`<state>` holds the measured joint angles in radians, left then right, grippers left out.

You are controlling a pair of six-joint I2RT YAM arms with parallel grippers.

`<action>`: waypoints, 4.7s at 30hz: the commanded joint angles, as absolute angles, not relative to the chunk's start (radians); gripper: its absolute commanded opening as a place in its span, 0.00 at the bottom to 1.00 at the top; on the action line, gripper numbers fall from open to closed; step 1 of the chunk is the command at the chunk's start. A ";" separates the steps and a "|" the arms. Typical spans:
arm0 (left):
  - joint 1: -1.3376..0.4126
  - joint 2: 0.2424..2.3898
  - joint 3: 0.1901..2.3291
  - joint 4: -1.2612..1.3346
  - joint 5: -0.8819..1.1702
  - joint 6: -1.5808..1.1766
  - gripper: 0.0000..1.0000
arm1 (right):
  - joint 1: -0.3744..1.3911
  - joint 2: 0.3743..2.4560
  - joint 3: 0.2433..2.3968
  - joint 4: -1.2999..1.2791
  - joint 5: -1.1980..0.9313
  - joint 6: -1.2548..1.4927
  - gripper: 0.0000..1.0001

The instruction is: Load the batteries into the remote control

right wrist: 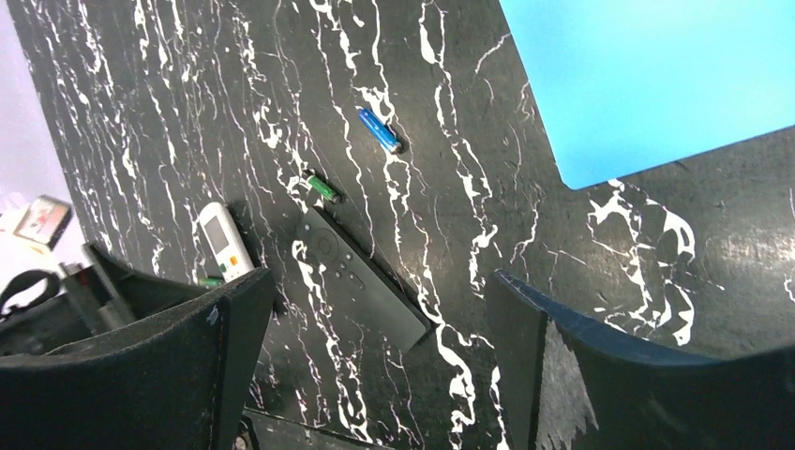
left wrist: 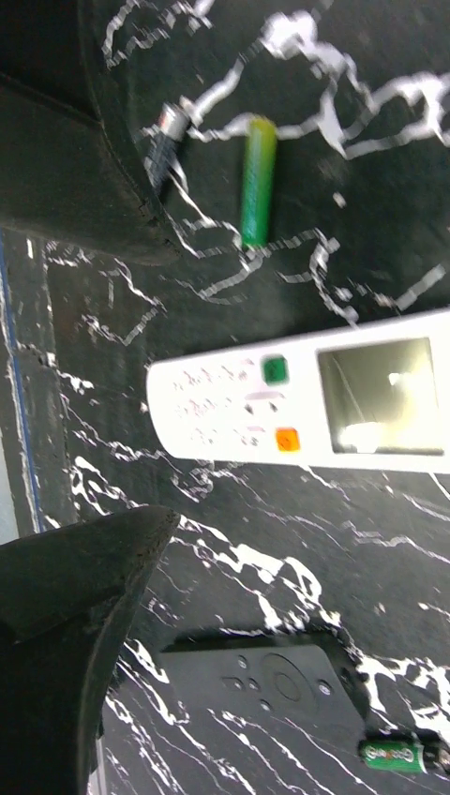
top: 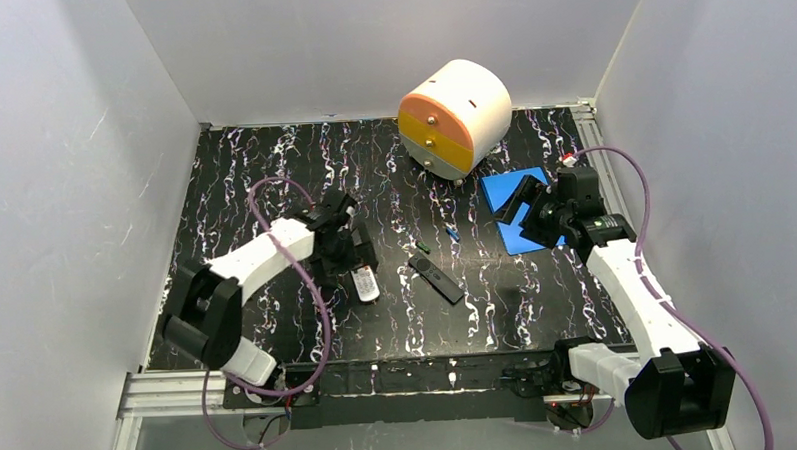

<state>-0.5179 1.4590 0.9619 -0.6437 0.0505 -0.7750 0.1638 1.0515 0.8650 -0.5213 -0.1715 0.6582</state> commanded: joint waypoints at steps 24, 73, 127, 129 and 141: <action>-0.605 1.854 1.223 -0.715 -0.148 -0.864 0.62 | 0.160 1.028 0.831 -0.466 -0.062 0.687 0.84; -0.526 1.510 1.692 0.057 0.891 -0.989 0.00 | 0.448 1.184 0.983 0.740 -0.708 1.230 0.99; -0.388 1.472 1.679 -0.741 0.713 -0.703 0.38 | 0.799 1.357 1.445 -0.441 -0.240 0.033 0.21; -0.388 1.479 1.662 -0.742 0.736 -0.700 0.37 | 0.805 1.377 1.464 -0.462 -0.247 0.022 0.19; -0.382 1.488 1.602 -0.743 0.812 -0.675 0.18 | 0.812 1.423 1.507 -0.521 -0.283 -0.034 0.17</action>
